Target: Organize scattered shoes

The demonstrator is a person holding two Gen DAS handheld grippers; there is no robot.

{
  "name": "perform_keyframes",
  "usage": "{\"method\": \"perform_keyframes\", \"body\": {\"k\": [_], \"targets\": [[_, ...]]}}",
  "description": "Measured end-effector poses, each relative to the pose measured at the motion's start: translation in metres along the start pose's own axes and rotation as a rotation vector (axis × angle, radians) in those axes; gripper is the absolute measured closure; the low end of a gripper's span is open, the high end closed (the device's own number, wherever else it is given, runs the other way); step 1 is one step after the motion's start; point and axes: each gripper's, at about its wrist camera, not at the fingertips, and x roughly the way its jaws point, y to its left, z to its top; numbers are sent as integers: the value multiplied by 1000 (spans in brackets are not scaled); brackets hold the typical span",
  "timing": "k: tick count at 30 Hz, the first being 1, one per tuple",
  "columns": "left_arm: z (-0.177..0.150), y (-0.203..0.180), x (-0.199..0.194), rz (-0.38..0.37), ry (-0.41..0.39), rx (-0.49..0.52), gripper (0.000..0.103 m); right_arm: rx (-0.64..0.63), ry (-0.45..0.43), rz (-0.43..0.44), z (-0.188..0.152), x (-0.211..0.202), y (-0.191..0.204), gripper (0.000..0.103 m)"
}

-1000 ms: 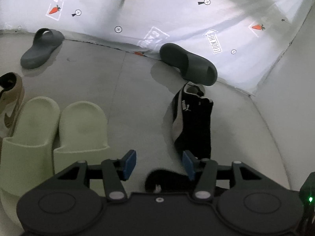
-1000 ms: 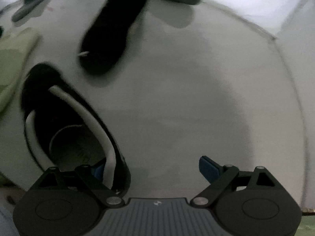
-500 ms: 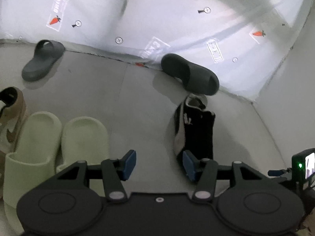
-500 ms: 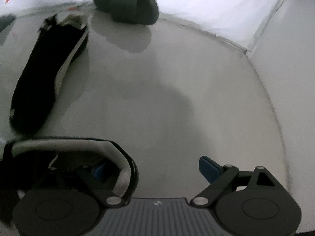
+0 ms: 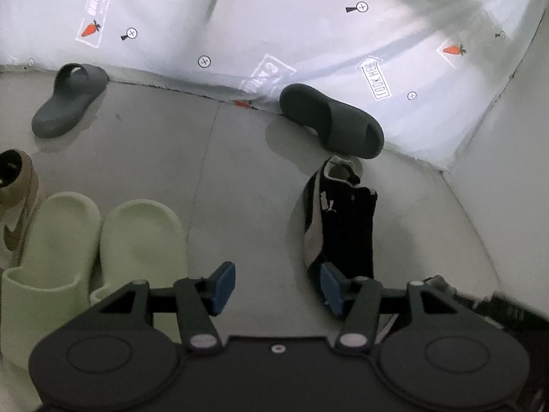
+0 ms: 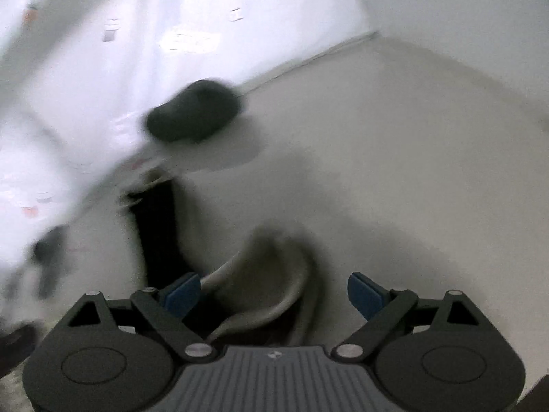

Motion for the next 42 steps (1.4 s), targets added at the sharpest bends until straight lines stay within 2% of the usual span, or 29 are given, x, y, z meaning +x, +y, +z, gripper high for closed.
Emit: {"method": "perform_keyframes", "body": {"k": [4, 8, 13, 18, 25, 36, 42], "targets": [[-4, -10, 2, -17, 9, 48, 46, -68, 27, 0, -11, 8, 17, 10], [-14, -16, 0, -27, 34, 89, 46, -119, 36, -59, -8, 26, 22, 10], [-18, -10, -7, -7, 24, 69, 46, -162, 28, -66, -8, 23, 23, 16], [-16, -6, -7, 18, 20, 43, 46, -202, 26, -53, 10, 34, 17, 17], [-11, -11, 0, 19, 29, 71, 46, -253, 24, -44, 29, 46, 12, 17], [20, -11, 34, 33, 15, 80, 46, -327, 17, -45, 71, 81, 10, 17], [54, -12, 73, 39, -2, 75, 46, -431, 12, 20, 109, 114, 9, 16]]}}
